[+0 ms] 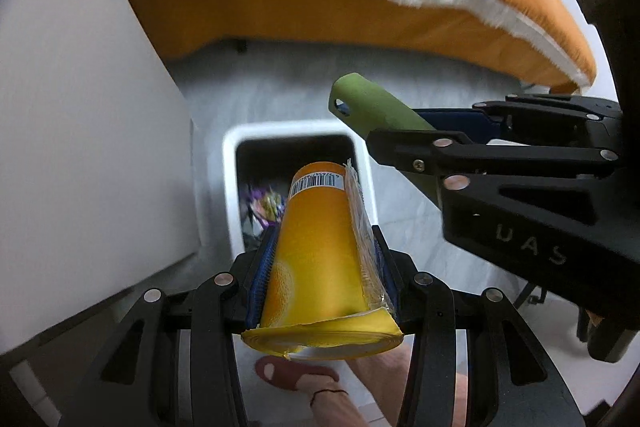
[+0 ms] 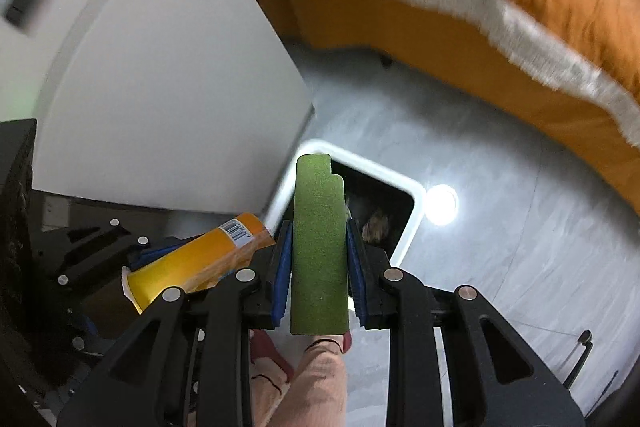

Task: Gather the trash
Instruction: 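Carry the can and lighter over the bin and release both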

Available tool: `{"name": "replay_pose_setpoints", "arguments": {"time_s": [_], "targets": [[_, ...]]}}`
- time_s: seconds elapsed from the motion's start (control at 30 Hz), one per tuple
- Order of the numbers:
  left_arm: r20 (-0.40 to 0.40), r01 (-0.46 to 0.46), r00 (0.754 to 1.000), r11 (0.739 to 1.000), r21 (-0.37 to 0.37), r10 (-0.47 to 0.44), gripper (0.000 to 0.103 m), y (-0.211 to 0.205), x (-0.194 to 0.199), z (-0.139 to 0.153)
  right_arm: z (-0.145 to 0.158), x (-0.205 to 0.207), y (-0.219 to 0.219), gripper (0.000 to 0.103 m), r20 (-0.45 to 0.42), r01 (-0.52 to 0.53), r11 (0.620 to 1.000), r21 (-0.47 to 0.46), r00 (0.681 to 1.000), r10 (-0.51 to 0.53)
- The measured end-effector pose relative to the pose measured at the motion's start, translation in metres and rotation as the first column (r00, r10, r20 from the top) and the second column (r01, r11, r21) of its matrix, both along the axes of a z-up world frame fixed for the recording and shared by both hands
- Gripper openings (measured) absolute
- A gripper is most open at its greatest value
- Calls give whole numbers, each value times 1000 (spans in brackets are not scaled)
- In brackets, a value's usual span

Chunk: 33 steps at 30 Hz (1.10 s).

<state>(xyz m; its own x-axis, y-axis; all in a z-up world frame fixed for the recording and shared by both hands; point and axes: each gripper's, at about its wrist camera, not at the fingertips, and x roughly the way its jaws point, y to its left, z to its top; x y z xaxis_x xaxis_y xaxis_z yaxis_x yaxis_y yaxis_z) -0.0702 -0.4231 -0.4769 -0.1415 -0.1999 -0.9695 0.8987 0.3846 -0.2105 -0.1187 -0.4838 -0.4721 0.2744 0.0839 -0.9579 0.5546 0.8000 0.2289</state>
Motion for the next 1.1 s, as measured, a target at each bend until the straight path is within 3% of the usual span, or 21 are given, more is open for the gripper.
{"name": "replay_pose_setpoints", "arguments": {"time_s": [0.17,0.2,0.23,0.27,0.3,0.47,0.67,0.83,1.1], "targets": [[-30,6,1000,999,44,-4,47,-7,5,-73,-74,7,-4,27,-68,-28,999,14,997,29],[-48,-9,999,999,52,11,70,-7,9,-86,-86,7,-6,36,-81,-29,999,24,996,30],[-63,-23,998,998,60,27,98,-5,12,-94,-96,6,-8,75,-91,-23,999,38,995,26],[-61,-59,996,996,60,63,98,-4,18,-105,-104,6,-9,91,-102,-16,999,44,995,20],[-61,-73,995,995,68,77,98,-5,21,-112,-112,5,-11,97,-107,-9,999,43,994,14],[-48,-99,993,990,103,104,98,-7,31,-130,-134,11,-17,98,-160,-31,999,30,986,35],[-39,-109,993,989,102,113,98,-4,38,-122,-124,16,-15,98,-152,-41,999,27,987,44],[-43,-128,990,988,85,132,98,4,34,-96,-101,18,-13,98,-128,-38,999,22,991,41],[-9,-137,990,990,41,137,98,11,22,-30,-47,13,-8,98,-95,-24,1000,6,995,25]]}}
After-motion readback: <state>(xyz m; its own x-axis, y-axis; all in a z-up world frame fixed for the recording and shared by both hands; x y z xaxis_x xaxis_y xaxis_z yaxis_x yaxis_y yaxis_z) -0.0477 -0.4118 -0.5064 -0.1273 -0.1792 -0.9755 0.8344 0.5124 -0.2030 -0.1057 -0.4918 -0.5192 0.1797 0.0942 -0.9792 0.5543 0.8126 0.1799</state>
